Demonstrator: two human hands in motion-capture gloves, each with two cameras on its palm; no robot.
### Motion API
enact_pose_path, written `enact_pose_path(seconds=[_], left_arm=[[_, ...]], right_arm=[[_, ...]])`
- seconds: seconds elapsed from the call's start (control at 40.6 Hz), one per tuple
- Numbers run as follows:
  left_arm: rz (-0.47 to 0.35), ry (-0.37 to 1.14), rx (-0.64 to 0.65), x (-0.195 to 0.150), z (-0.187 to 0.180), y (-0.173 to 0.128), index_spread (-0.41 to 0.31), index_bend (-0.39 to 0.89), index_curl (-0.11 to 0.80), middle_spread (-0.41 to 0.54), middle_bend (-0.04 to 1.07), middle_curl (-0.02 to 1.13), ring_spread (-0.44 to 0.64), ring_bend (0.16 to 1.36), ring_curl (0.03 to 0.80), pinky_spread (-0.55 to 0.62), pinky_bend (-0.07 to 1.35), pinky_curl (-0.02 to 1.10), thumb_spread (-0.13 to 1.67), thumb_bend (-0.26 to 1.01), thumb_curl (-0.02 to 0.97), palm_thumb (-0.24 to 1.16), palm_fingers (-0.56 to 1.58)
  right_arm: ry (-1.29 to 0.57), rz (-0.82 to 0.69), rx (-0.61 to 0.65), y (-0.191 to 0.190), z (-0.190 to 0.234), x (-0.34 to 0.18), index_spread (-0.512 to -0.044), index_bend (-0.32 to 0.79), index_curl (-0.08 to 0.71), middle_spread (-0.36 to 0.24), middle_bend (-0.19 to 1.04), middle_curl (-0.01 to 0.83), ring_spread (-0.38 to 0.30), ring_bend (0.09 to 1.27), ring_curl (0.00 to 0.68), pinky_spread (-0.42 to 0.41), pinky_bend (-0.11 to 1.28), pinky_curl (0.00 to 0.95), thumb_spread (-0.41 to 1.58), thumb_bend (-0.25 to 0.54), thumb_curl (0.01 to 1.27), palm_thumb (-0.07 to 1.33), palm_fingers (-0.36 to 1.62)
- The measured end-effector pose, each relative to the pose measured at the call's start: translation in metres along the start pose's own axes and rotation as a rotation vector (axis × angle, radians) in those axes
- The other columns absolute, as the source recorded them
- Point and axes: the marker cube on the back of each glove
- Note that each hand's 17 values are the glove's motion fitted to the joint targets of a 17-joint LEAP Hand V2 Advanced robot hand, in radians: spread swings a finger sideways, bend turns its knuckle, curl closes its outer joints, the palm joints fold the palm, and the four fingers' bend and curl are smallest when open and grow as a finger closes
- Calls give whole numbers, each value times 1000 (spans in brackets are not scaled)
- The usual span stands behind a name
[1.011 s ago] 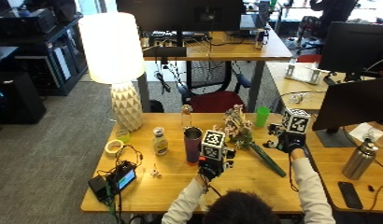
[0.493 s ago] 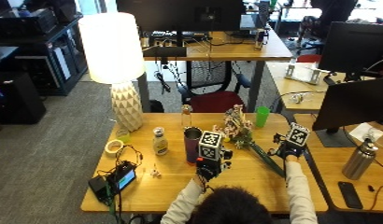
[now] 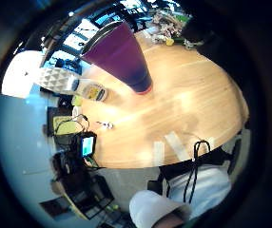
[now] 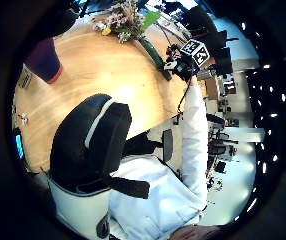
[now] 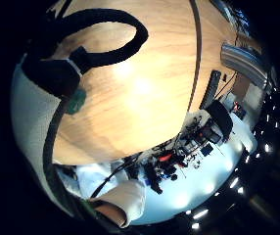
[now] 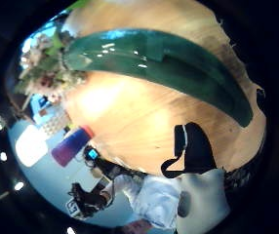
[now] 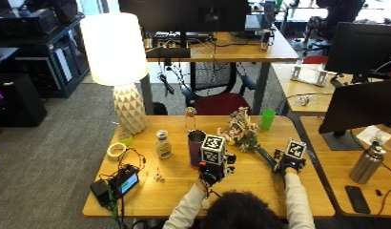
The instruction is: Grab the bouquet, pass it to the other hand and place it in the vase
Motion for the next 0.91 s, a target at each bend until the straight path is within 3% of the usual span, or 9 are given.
enact_pose_path(seconds=[0.173, 0.197, 0.419, 0.567, 0.666, 0.69, 0.715, 0.789, 0.912], left_arm=[[-5, -3, -23, -4, 11, -5, -76, 178, 379, 45, 160, 306, 130, 435, 300, 211, 249, 339, 1195, -16, 226, 223, 483], [-8, -9, -28, -5, 12, -5, -76, 178, 380, 44, 158, 306, 130, 434, 300, 211, 249, 340, 1195, -16, 227, 223, 482], [-22, -21, -40, -12, 15, -4, -76, 175, 384, 43, 159, 308, 130, 427, 304, 212, 247, 344, 1195, -16, 229, 222, 483], [-26, -8, -39, -13, 14, -5, -76, 175, 388, 43, 160, 308, 130, 423, 305, 212, 244, 345, 1196, -17, 231, 217, 486], [-29, -6, -54, -12, 12, -3, -76, 175, 390, 41, 160, 310, 130, 418, 306, 212, 244, 345, 1197, -17, 233, 215, 490], [-28, -4, -62, -12, 12, -2, -76, 174, 390, 42, 160, 310, 130, 418, 306, 212, 243, 345, 1197, -17, 233, 215, 490], [-26, -1, -72, -12, 13, -3, -76, 174, 391, 40, 160, 310, 130, 417, 306, 212, 243, 346, 1197, -17, 234, 215, 490], [-24, 3, -101, -14, 17, -4, -76, 174, 392, 39, 159, 310, 130, 416, 307, 212, 243, 346, 1197, -16, 235, 214, 490], [-12, 21, -133, -17, 21, -7, -76, 171, 391, 39, 163, 312, 130, 412, 307, 211, 241, 347, 1198, -18, 234, 209, 497]], right_arm=[[46, 1, 64, -11, 6, -2, -145, 148, 149, -66, 411, 437, -153, 659, 392, -8, 662, 341, 969, 38, 454, 955, 842], [47, 10, 59, -11, 6, -2, -137, 101, 142, -65, 395, 432, -152, 649, 388, -3, 662, 340, 975, 16, 450, 928, 783], [3, 74, -55, -7, 13, -4, -187, 252, 275, -90, 381, 467, -194, 582, 414, -198, 576, 346, 718, -18, 531, 1014, 1147], [-44, 100, 158, -26, 7, 2, -202, 253, 326, -108, 368, 489, -226, 605, 439, -274, 581, 365, 570, -11, 585, 1056, 1258], [-45, 55, 316, -36, 1, 2, -208, 173, 335, -129, 383, 505, -223, 776, 486, -288, 635, 391, 659, 2, 593, 1079, 1419], [-41, 52, 365, -38, 0, 2, -205, 191, 344, -137, 334, 493, -223, 770, 483, -292, 636, 393, 573, -21, 609, 1065, 1329], [-37, 53, 416, -39, -2, 2, -213, 196, 351, -131, 446, 529, -216, 802, 499, -287, 629, 398, 704, 26, 585, 1113, 1486], [-23, 76, 523, -37, -3, 4, -213, 240, 381, -130, 575, 567, -209, 834, 518, -283, 616, 407, 779, -83, 525, 954, 1546], [-36, 71, 731, -32, -9, 7, -209, 372, 442, -129, 682, 606, -200, 864, 538, -269, 623, 428, 863, -67, 468, 845, 1543]])
